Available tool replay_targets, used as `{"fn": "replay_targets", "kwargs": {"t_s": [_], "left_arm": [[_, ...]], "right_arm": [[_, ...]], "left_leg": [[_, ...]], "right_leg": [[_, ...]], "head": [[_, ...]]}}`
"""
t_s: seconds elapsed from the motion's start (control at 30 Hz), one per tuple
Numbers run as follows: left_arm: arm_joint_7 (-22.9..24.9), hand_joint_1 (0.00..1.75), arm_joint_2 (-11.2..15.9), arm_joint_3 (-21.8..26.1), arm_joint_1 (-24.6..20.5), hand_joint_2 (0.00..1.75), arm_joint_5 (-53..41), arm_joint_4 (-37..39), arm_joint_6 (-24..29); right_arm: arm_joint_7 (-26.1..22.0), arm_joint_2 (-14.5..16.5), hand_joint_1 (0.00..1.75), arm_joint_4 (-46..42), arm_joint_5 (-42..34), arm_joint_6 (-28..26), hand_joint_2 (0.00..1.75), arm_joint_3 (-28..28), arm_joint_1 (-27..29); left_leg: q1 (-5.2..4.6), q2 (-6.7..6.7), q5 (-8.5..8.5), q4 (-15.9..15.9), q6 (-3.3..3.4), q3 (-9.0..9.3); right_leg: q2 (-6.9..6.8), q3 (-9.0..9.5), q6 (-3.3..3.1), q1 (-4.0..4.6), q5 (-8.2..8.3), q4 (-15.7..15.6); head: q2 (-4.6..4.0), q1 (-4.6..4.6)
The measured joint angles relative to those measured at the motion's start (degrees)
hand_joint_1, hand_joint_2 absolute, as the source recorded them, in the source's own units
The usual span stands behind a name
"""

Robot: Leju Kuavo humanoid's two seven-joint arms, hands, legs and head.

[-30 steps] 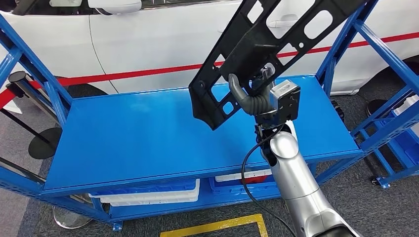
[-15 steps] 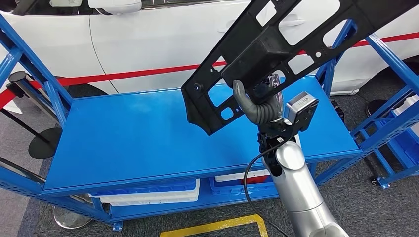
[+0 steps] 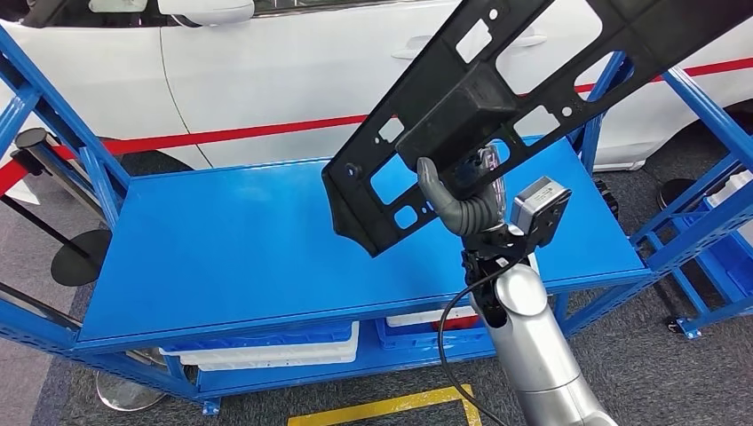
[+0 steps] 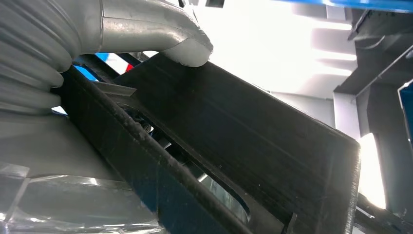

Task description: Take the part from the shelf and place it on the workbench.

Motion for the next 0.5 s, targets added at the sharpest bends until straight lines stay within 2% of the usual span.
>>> {"fn": "replay_targets", "kwargs": {"t_s": [0.2, 0.5], "left_arm": [[-0.1, 0.00, 0.0, 0.0, -0.1, 1.75, 0.2, 0.0, 0.1], [-0.1, 0.00, 0.0, 0.0, -0.1, 1.75, 0.5, 0.0, 0.4]], "right_arm": [[-0.6, 0.1, 1.68, 0.3, -1.2, 2.0, 1.75, 0.0, 0.6], [-0.7, 0.4, 1.68, 1.1, -1.4, 2.3, 1.75, -0.1, 0.8]], "left_leg": [[0.00, 0.00, 0.00, 0.0, 0.00, 0.00], [0.00, 0.00, 0.00, 0.0, 0.00, -0.01]], "right_leg": [[0.00, 0.00, 0.00, 0.00, 0.00, 0.0], [0.00, 0.00, 0.00, 0.00, 0.00, 0.0]], "head": [[0.00, 0.00], [0.00, 0.00]]}}
